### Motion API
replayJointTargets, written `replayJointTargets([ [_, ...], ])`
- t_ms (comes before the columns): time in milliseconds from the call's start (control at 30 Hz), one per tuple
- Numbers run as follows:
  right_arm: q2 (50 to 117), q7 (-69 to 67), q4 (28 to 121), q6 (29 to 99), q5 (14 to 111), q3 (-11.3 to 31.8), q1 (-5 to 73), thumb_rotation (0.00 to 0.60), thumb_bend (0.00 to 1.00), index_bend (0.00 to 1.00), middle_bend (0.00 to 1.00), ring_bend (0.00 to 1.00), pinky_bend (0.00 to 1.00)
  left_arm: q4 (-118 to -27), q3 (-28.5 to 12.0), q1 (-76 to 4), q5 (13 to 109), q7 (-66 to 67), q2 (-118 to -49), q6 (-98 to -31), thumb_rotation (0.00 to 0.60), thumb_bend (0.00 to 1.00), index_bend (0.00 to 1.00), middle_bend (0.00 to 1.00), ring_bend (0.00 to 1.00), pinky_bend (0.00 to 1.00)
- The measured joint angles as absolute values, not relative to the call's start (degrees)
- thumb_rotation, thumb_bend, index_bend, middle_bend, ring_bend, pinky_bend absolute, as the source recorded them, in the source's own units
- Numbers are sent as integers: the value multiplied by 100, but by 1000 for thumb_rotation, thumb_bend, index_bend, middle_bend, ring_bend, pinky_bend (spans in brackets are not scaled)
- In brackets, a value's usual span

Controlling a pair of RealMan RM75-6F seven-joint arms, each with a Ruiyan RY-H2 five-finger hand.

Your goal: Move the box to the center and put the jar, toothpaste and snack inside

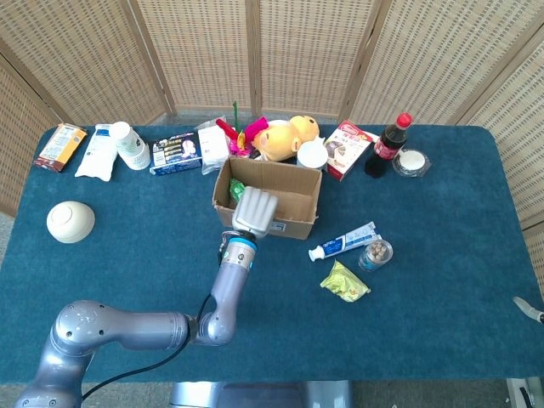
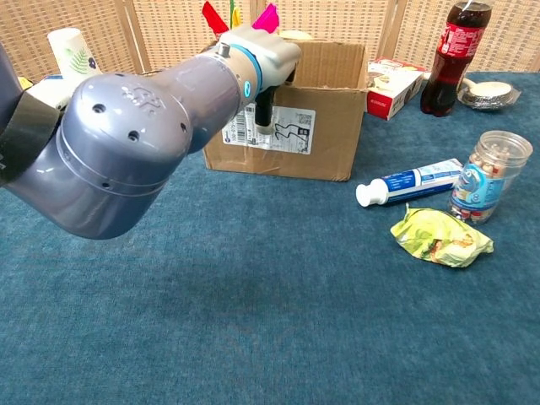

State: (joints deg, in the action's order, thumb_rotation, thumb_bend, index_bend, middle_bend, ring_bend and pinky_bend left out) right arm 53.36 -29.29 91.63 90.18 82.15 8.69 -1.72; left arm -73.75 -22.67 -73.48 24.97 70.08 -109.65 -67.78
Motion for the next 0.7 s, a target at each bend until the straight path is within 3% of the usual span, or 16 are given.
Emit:
replayJointTargets([
  [100,5335,-2926,9159,9009,8237,858,-167,600,0,30,0,0,32,-7439,-2284,-7348,2547,6925,-10936,-6758,600,331,24,0,5,344],
  [233,5338,-2906,9165,9025,8256,851,-170,600,0,30,0,0,32,-7621,-2313,-7304,2778,6640,-10841,-6745,600,247,0,0,0,194],
  [433,5340,-2848,9212,9040,8295,833,-171,600,0,29,0,0,32,-8528,-2238,-7062,3557,6229,-10250,-6862,600,240,0,0,0,100],
  [700,5352,-2730,9255,9060,8380,794,-167,600,0,30,0,0,32,-10081,-1954,-6555,4112,6200,-8910,-7316,600,241,0,0,0,85],
])
